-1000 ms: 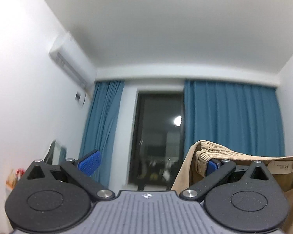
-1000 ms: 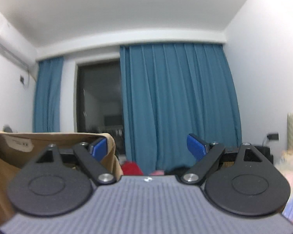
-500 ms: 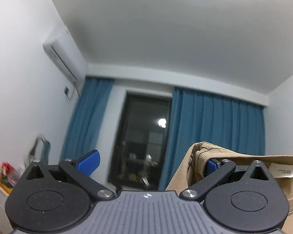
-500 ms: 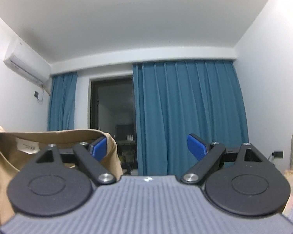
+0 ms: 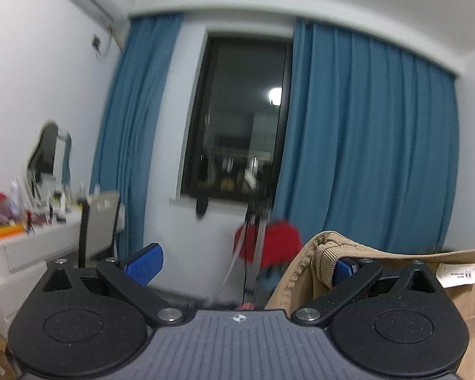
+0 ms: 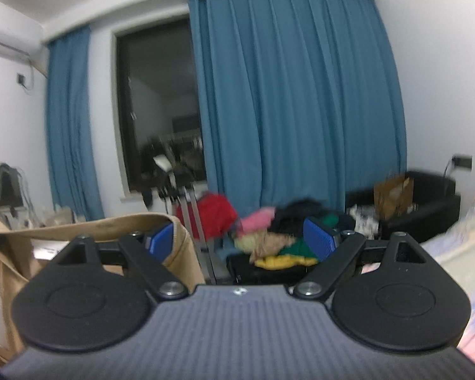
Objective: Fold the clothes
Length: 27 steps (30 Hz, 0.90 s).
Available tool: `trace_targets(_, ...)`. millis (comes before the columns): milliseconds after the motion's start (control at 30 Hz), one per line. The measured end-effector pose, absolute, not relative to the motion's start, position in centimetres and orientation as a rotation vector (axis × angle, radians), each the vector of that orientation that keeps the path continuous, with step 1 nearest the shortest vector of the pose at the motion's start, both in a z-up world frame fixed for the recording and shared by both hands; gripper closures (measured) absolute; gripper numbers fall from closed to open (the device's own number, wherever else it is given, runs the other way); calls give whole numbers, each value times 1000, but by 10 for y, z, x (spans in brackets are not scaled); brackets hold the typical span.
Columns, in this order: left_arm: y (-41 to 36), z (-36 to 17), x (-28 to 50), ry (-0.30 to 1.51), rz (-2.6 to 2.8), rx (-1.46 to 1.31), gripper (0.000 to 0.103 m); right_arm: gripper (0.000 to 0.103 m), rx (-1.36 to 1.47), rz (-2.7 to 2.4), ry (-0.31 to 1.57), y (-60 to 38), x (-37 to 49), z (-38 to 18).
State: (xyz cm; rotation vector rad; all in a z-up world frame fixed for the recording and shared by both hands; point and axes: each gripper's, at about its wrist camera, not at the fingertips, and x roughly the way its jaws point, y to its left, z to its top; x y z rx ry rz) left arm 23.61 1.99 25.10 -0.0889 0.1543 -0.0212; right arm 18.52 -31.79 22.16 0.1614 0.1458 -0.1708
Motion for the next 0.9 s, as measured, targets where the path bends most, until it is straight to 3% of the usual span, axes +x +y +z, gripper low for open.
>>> trace_targets(267, -18, 70, 439, 443, -56, 131, 0, 17, 160, -235, 431, -348, 375, 59)
trace_targets(500, -48, -53, 521, 603, -96, 304, 0, 17, 105, -210, 723, -350, 474, -40)
trace_targets(700, -68, -82, 542, 739, -205, 478, 0, 17, -178, -36, 876, -302, 500, -61)
trace_targets(900, -59, -63, 530, 777, -305, 319, 0, 17, 56, 51, 781, -288, 471, -33)
